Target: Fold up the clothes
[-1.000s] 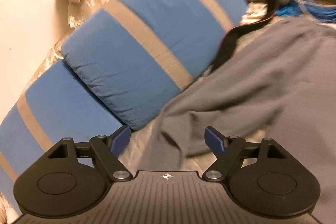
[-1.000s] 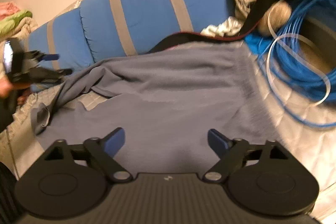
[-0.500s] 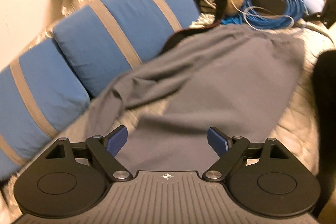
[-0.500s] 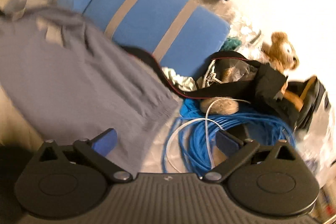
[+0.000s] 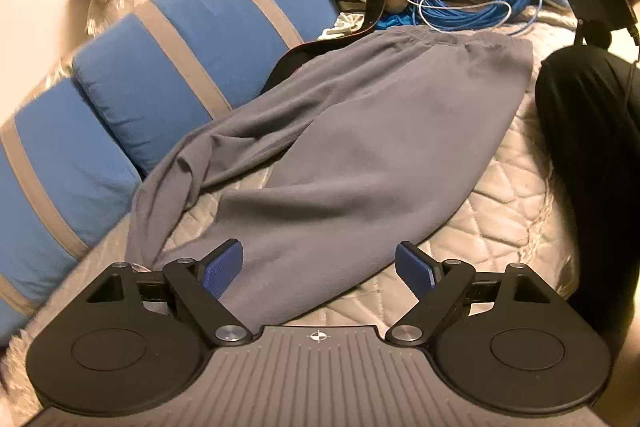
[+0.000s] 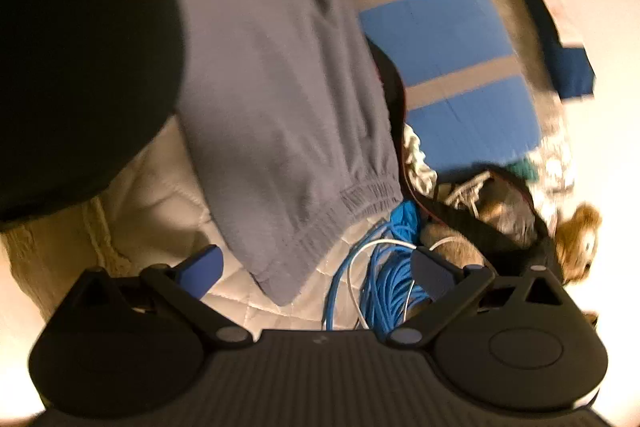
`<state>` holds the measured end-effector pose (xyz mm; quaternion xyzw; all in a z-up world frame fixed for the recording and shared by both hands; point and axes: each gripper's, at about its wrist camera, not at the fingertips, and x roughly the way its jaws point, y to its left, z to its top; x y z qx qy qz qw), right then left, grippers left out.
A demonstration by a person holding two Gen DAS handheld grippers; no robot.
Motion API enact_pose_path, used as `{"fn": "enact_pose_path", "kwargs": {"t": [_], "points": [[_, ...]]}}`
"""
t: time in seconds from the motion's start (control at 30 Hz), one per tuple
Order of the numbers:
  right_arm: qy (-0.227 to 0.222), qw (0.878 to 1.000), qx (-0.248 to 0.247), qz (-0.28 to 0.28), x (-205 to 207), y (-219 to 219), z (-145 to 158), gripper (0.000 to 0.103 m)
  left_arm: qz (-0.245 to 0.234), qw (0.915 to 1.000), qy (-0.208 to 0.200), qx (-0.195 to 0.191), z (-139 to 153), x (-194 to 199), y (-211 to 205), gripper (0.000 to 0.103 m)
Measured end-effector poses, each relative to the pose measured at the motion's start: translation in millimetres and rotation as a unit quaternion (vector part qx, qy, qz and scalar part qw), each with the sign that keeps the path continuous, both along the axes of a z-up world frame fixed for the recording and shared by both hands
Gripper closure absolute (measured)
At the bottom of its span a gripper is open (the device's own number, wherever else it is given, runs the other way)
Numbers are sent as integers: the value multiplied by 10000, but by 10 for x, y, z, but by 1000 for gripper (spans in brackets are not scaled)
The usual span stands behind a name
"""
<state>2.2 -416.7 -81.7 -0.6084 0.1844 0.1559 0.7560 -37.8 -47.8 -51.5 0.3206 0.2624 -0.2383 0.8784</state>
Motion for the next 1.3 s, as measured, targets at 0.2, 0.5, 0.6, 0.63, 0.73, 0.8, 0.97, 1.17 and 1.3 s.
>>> {"fn": "enact_pose_path", "kwargs": {"t": [0.2,0.5,0.6,0.63,0.73,0.8,0.97,1.17,1.3], "points": [[-582,9976,-297,228,-5,66,-221,0,-26,9999,111,108,-100,-13,-43,20],[-687,9967,-40,438,-7,3,-264,11,-360,9989,-107,296,-187,-81,-252,20],[-437,9975,-207,507,-27,-14,-203,11,-550,9978,-153,323,-200,-142,-333,20],[-350,9979,-231,491,-22,-17,-184,11,-584,9976,-148,338,-213,-154,-360,20],[-93,9987,144,480,-22,-25,-103,10,-618,9976,-109,306,-253,-159,-414,20],[-7,9971,568,498,-18,-35,-74,9,-599,9980,-31,216,-268,-138,-440,20],[-269,9942,897,534,24,-35,-126,1,-568,9983,78,98,-272,-117,-495,20],[-551,9966,580,182,170,-102,-122,16,-675,9969,-231,323,-261,-185,-549,20],[-313,9983,219,439,150,-76,-84,56,-627,9955,-441,555,-313,-185,-591,20]]}}
